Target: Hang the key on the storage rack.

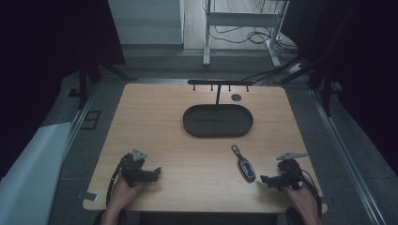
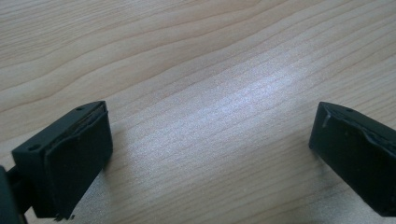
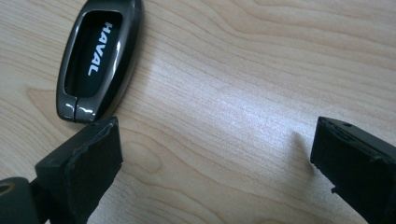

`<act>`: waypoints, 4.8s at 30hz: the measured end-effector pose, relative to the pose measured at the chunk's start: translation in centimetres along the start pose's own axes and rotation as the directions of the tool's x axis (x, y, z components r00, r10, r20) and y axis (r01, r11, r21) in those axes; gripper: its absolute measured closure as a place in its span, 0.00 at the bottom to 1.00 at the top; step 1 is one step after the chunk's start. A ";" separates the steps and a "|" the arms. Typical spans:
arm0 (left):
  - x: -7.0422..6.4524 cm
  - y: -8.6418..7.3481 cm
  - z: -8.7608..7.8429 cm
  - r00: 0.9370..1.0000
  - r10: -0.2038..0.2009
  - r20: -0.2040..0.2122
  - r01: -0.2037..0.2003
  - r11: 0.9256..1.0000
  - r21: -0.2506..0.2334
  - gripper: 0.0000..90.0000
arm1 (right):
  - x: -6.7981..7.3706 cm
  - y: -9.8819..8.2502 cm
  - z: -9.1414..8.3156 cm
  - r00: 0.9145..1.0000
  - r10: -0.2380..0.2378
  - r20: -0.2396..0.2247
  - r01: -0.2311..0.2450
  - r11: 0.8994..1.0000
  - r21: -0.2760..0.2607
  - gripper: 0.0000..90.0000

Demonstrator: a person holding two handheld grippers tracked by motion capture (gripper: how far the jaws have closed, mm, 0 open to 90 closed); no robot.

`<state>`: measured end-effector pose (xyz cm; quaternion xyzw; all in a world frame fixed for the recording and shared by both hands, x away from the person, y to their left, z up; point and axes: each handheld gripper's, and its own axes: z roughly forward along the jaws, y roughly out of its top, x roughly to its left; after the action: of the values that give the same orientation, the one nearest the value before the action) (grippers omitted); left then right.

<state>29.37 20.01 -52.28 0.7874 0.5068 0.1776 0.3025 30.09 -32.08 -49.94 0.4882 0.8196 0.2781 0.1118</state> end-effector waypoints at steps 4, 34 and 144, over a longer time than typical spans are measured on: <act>0.0 0.0 0.0 1.000 0.000 0.000 0.000 1.000 0.000 0.00 | 0.1 0.3 0.1 1.000 0.012 -0.001 -0.012 0.999 0.035 0.04; 0.0 0.0 0.0 1.000 0.000 0.000 0.000 1.000 0.000 0.00 | 2.7 5.3 1.3 0.991 -0.083 -0.103 0.104 0.969 0.223 0.06; 0.0 0.0 0.0 1.000 0.001 0.001 -0.001 1.000 0.001 0.00 | 1.3 24.6 -4.0 0.995 -0.084 -0.046 0.096 0.907 0.411 0.54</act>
<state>29.38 20.03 -52.26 0.7880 0.5062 0.1769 0.3024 45.79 -23.32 -32.66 0.4586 0.8830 0.1000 0.0078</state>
